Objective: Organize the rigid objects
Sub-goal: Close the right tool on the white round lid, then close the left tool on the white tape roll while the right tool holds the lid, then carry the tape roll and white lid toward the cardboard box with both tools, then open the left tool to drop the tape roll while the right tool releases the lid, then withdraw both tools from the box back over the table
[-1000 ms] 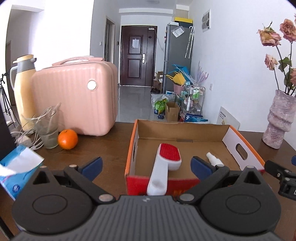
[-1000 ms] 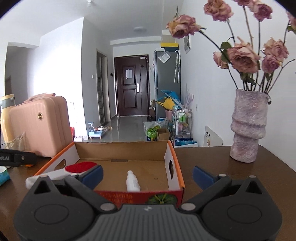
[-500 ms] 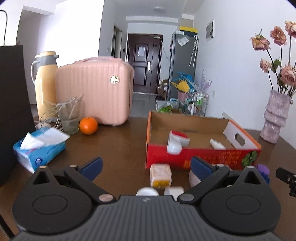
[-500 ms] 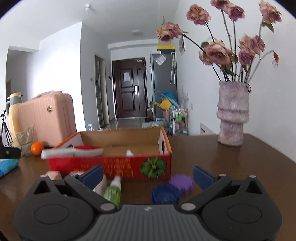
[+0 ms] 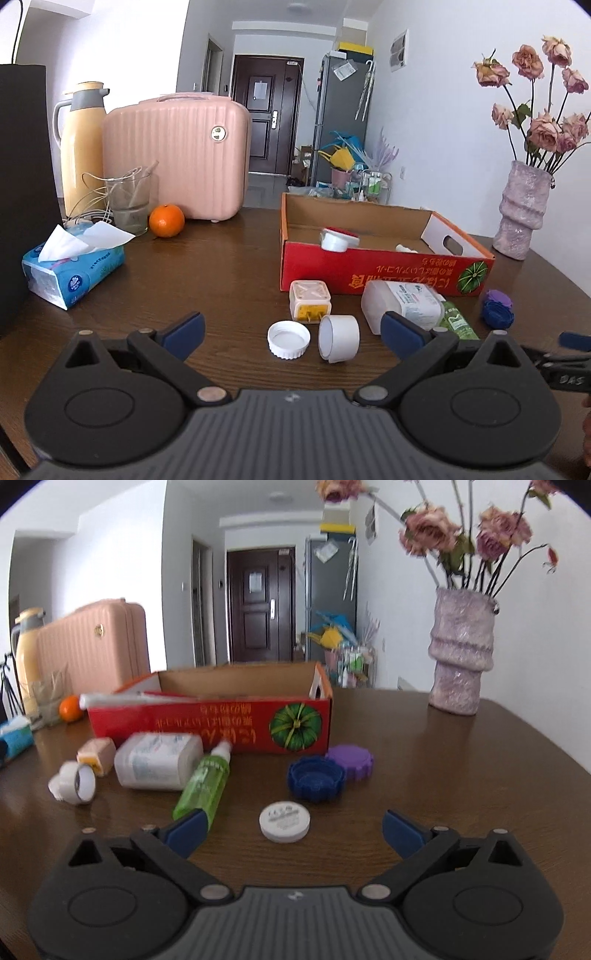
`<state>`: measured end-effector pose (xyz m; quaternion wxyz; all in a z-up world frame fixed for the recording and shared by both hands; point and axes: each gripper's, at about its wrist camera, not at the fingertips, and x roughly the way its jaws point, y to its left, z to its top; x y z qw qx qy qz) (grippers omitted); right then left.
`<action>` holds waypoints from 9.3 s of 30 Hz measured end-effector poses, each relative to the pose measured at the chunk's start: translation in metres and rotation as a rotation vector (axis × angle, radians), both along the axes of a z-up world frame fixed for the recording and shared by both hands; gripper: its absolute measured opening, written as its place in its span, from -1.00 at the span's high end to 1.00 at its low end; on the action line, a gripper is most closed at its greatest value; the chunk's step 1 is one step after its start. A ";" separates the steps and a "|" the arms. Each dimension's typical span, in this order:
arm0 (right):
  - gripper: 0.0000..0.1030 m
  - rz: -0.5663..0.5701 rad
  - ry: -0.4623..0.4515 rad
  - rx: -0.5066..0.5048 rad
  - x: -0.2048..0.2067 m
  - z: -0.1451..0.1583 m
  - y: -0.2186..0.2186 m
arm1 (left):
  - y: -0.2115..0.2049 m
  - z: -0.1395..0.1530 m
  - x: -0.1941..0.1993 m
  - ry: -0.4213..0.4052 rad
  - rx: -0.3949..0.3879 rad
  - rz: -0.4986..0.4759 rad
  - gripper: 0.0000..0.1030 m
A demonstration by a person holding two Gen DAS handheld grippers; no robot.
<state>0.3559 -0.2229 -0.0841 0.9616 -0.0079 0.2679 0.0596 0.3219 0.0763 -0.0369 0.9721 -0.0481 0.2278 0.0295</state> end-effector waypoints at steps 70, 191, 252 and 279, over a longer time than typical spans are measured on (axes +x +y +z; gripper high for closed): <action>0.25 0.033 -0.086 0.118 0.010 0.018 -0.002 | -0.059 -0.044 0.076 0.203 0.117 0.023 -0.09; 0.25 0.049 0.003 0.096 0.230 0.019 0.044 | -0.096 -0.013 0.271 0.135 0.024 -0.091 0.47; -1.00 -0.003 -0.127 0.126 0.175 0.039 0.029 | -0.068 0.018 0.185 -0.073 -0.010 0.080 -1.00; -1.00 -0.016 -0.180 0.144 0.065 0.037 0.029 | -0.027 0.011 0.075 -0.053 0.002 0.113 -1.00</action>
